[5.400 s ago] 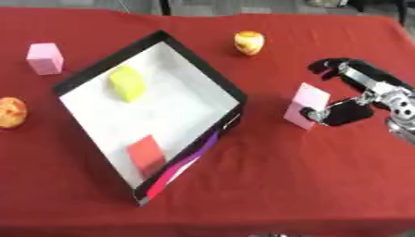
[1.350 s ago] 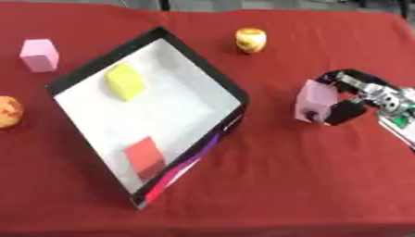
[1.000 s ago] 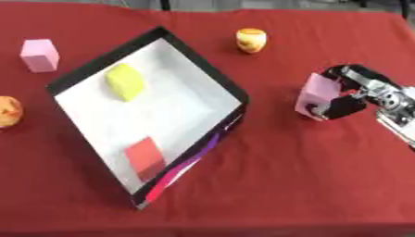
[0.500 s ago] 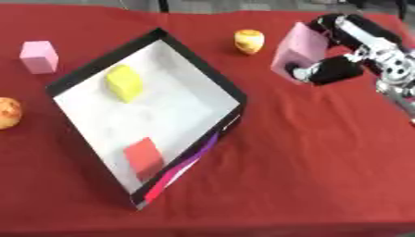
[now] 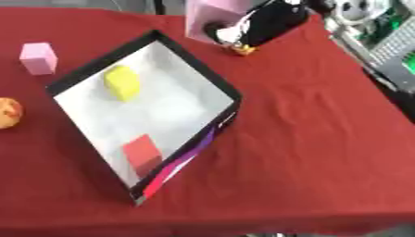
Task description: Pick up objects on the table and place them in the box.
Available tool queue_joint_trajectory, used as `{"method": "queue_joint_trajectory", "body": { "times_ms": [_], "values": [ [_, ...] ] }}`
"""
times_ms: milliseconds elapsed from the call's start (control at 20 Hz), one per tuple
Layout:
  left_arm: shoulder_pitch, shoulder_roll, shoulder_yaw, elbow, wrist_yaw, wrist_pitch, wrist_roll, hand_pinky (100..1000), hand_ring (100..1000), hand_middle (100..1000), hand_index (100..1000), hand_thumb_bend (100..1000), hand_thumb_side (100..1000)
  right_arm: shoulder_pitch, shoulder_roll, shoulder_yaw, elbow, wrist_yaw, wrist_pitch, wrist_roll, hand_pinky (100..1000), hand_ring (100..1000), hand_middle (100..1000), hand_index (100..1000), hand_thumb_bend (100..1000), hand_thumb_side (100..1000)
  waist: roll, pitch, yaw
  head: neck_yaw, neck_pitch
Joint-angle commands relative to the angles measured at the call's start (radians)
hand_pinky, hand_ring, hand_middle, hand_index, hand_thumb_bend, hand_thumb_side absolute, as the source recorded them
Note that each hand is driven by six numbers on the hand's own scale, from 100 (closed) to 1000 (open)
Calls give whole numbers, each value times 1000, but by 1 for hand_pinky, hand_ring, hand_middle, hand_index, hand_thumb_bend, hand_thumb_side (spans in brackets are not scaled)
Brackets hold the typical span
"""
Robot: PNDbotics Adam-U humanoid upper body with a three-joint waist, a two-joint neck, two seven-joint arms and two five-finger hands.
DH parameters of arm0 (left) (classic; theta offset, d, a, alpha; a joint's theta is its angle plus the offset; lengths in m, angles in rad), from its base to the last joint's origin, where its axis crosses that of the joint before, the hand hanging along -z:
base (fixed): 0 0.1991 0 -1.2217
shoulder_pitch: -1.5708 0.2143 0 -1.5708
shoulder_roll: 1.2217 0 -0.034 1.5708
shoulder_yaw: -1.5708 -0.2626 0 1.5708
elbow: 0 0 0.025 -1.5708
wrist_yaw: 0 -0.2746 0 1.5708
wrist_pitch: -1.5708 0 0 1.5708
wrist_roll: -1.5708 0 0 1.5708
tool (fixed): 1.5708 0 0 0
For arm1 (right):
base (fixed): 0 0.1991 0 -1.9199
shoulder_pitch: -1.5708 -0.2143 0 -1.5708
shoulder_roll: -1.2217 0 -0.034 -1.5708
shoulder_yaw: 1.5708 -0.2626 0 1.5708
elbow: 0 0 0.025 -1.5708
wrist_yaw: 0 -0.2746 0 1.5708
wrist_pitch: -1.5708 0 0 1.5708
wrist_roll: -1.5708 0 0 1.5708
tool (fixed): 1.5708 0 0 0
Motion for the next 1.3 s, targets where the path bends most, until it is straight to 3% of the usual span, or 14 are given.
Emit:
{"method": "queue_joint_trajectory", "body": {
  "times_ms": [50,100,150,200,550,1000,1300],
  "values": [
    [-14,34,25,-25,7,-11,22,733,773,809,832,234,800,-48,70,48,109,121,-50,72,823,606,592,655,368,100,3,-21,4,-9,6],
    [-14,34,29,-28,8,-12,28,733,772,809,832,234,797,-56,94,60,145,155,-72,87,821,610,594,657,370,100,3,-21,6,-12,6],
    [-14,33,32,-29,8,-13,33,733,772,809,832,234,797,-62,117,68,179,186,-93,99,821,611,592,657,496,100,2,-21,8,-15,6],
    [-14,33,33,-30,6,-12,36,733,773,809,832,234,798,-64,138,76,211,211,-113,109,821,611,595,658,371,100,2,-21,10,-17,6],
    [-18,28,35,-35,6,-9,40,734,773,809,831,236,800,-64,241,91,392,319,-214,112,822,626,607,670,371,100,-4,-18,18,-20,6],
    [-22,25,31,-33,5,-4,32,734,772,808,831,233,801,-59,269,100,446,383,-339,149,881,785,740,829,345,100,-3,-16,17,-17,6],
    [-20,21,29,-31,3,-1,28,735,772,808,832,233,806,-47,283,95,471,389,-408,173,940,846,791,900,403,100,-2,-13,18,-16,6]
  ]
}}
